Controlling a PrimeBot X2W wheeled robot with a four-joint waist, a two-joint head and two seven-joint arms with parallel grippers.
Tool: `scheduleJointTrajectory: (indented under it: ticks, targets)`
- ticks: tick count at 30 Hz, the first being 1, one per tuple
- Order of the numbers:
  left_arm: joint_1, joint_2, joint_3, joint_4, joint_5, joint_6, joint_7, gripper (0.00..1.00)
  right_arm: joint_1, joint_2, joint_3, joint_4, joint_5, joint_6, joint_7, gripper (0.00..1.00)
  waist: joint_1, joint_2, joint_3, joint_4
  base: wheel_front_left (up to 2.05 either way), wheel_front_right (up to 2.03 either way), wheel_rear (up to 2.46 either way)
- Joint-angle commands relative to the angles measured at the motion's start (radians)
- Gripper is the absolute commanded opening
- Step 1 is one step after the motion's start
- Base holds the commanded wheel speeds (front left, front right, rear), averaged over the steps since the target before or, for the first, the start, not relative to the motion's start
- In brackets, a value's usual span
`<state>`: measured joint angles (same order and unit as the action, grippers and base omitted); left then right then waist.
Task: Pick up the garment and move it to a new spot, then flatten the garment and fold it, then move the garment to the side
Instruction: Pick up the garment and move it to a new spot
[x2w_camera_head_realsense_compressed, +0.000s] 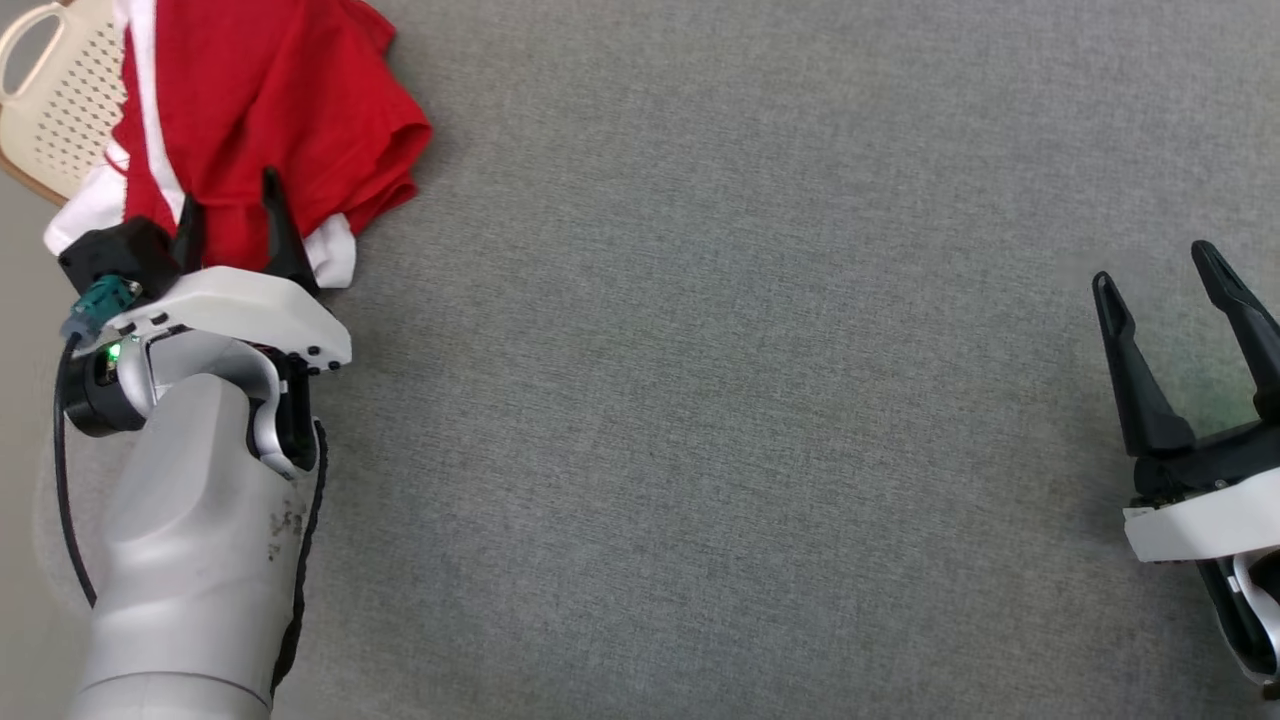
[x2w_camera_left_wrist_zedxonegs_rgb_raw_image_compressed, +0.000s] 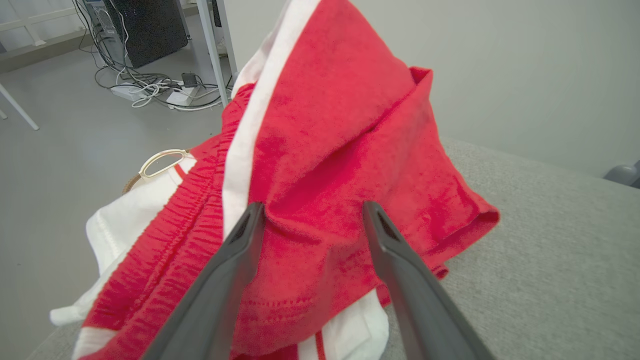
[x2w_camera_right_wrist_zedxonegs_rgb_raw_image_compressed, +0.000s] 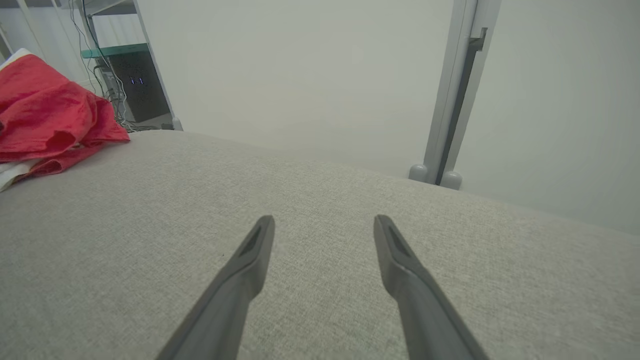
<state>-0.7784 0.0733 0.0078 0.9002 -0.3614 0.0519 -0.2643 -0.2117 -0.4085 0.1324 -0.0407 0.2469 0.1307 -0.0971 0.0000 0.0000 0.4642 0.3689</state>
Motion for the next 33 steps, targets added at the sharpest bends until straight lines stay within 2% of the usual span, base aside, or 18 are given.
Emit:
scheduleJointTrajectory:
  ticks: [1, 2, 3, 11, 18, 26, 33]
  targets:
    - [-0.027, 0.009, 0.016, 0.026, -0.007, 0.0, 0.0, 1.0, -0.017, -0.007, -0.006, 0.002, 0.007, 0.0, -0.008, 1.0, 0.0, 0.0, 0.031, -0.027, 0.0, 0.0, 0.0]
    - [-0.037, 0.018, 0.026, 0.038, -0.007, -0.005, 0.0, 0.47, -0.019, -0.007, -0.006, 0.005, 0.009, 0.0, -0.009, 1.0, 0.0, 0.0, 0.034, -0.028, 0.0, 0.0, 0.0]
    - [-0.045, 0.024, 0.036, 0.038, -0.003, -0.007, -0.001, 0.0, -0.02, -0.005, -0.007, 0.007, 0.01, 0.0, -0.012, 1.0, 0.0, 0.0, 0.036, -0.028, 0.0, 0.0, 0.0]
    - [0.009, 0.024, 0.089, -0.05, 0.051, -0.002, 0.0, 0.0, -0.027, 0.014, -0.009, 0.037, 0.013, 0.0, -0.031, 1.0, 0.0, 0.0, 0.014, -0.02, 0.0, 0.0, 0.0]
    - [0.148, 0.008, 0.131, -0.269, 0.128, -0.039, 0.0, 0.0, 0.004, 0.065, -0.013, 0.097, 0.009, 0.0, -0.074, 1.0, 0.0, 0.0, -0.097, -0.026, 0.0, 0.0, 0.0]
    - [0.361, -0.008, 0.092, -0.452, 0.199, -0.076, 0.0, 0.0, 0.077, 0.145, -0.023, 0.176, 0.001, 0.0, -0.11, 1.0, 0.0, 0.0, -0.274, -0.056, 0.0, 0.0, 0.0]
    - [0.543, -0.015, 0.023, -0.577, 0.231, -0.082, 0.005, 0.0, 0.151, 0.208, -0.03, 0.207, -0.014, 0.0, -0.12, 1.0, 0.0, 0.0, -0.395, -0.104, 0.0, 0.0, 0.0]
